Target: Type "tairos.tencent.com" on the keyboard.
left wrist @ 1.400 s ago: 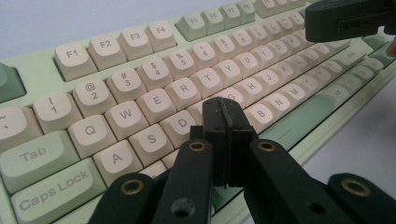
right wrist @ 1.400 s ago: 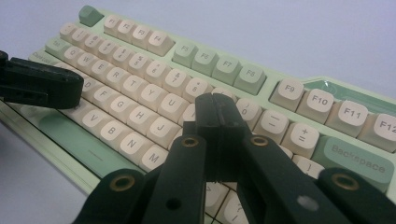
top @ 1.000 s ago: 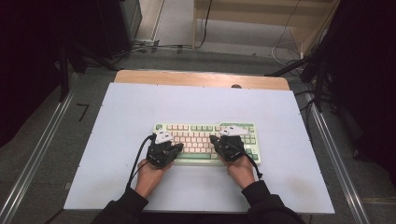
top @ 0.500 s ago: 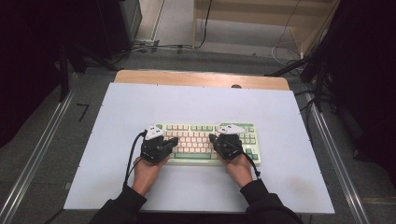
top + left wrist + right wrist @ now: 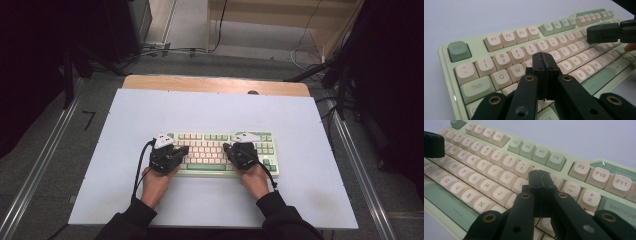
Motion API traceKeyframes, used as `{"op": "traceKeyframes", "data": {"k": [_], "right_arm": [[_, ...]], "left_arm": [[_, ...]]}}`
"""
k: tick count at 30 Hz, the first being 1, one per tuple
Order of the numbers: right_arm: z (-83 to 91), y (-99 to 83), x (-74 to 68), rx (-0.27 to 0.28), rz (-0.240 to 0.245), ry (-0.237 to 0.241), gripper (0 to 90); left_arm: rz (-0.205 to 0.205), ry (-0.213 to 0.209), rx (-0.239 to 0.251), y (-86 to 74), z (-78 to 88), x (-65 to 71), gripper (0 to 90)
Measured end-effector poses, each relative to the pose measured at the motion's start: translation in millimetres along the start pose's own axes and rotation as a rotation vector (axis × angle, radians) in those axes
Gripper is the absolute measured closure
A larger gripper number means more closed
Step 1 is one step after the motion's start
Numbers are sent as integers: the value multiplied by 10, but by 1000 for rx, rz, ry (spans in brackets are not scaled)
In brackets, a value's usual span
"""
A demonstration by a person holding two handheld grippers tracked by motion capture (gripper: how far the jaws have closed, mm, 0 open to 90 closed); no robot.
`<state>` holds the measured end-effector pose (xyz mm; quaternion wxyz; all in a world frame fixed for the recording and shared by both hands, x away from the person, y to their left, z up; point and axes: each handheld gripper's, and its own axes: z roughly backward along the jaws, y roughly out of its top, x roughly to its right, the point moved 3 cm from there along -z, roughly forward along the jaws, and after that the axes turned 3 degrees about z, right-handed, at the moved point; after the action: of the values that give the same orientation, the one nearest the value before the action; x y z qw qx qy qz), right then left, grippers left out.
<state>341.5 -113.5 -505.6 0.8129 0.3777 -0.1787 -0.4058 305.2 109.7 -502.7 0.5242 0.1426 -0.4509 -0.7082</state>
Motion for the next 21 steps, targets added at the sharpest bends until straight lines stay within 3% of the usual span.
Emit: {"op": "traceKeyframes", "data": {"k": [9, 21], "right_arm": [[-29, -8, -25, -33, 9, 5, 874], [94, 55, -63, 14, 11, 23, 874]], "left_arm": [[-1, -1, -2, -3, -5, 6, 900], [3, 0, 2, 1, 5, -5, 900]]}}
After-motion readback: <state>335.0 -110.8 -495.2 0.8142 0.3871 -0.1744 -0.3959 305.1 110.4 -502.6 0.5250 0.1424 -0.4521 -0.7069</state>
